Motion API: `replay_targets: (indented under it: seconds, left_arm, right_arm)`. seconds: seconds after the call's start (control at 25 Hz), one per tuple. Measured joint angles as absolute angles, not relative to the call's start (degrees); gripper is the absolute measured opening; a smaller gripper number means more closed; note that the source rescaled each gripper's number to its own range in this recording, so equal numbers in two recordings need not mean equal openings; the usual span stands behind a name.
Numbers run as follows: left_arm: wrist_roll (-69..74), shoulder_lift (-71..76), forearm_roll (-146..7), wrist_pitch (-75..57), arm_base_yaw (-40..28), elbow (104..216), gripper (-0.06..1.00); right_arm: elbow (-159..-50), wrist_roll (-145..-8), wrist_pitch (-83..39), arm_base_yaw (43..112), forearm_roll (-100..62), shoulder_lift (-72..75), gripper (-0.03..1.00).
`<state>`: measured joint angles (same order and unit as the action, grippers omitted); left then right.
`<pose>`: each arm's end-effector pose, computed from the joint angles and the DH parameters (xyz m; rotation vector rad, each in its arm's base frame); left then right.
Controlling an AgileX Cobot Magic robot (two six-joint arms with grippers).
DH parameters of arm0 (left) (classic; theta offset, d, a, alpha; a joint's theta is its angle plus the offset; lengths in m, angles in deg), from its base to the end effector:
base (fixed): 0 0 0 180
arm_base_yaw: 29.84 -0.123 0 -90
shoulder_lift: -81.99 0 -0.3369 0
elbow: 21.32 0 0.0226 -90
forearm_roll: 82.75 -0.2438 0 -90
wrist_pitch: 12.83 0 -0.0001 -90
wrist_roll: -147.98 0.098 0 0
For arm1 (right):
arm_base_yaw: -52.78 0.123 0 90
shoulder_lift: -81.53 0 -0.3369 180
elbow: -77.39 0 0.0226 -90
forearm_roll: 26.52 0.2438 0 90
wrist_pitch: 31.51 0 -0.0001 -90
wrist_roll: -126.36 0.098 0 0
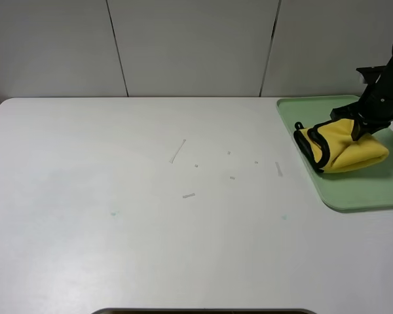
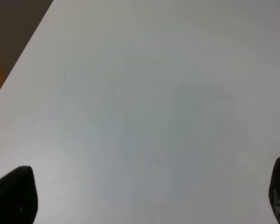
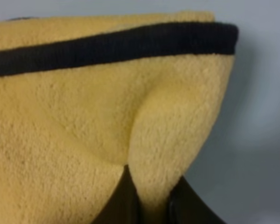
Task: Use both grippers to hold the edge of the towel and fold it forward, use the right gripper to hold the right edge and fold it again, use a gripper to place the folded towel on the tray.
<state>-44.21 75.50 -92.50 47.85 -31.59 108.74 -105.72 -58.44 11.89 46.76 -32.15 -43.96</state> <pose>-0.0580 0.0127 0.2710 -0.2542 2.0174 0.0892 0.4346 -0.0525 0.1911 -0.0604 2.8978 -0.1444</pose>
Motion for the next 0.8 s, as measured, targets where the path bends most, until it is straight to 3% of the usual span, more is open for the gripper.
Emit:
replay_targets:
  seconds: [0.28,0.4,0.48,0.52,0.6,0.64,0.8]
  left_arm:
    - [-44.2,75.5,-92.5,47.8,-31.6,108.7,1.00]
    - [-44.2,75.5,-92.5,47.8,-31.6,108.7,1.00]
    - [-44.2,75.5,-92.5,47.8,-31.6,108.7,1.00]
    - [-44.2,75.5,-92.5,47.8,-31.6,108.7,1.00]
    - [-44.2,75.5,-92.5,47.8,-31.6,108.7,1.00]
    - [-44.2,75.5,-92.5,47.8,-31.6,108.7,1.00]
    - [-44.2,75.5,-92.5,47.8,-31.6,108.7,1.00]
  right_arm:
    - [-105.7,-58.4,10.8,46.0,-32.6,-44.0,0.08]
    - [-105.7,-58.3,10.4,46.0,-33.0,-44.0,0.14]
    - [-105.7,-57.4,10.3,46.0,-33.7,-44.0,0.29]
    - [-105.7,-56.3,10.2,46.0,-34.1,-44.0,0.42]
    - [-105.7,-52.9,9.8,46.0,-35.4,-44.0,0.78]
    - [-105.7,-51.7,9.3,46.0,-36.3,-44.0,0.87]
    - [-105.7,-50.3,9.1,46.0,-37.1,-44.0,0.98]
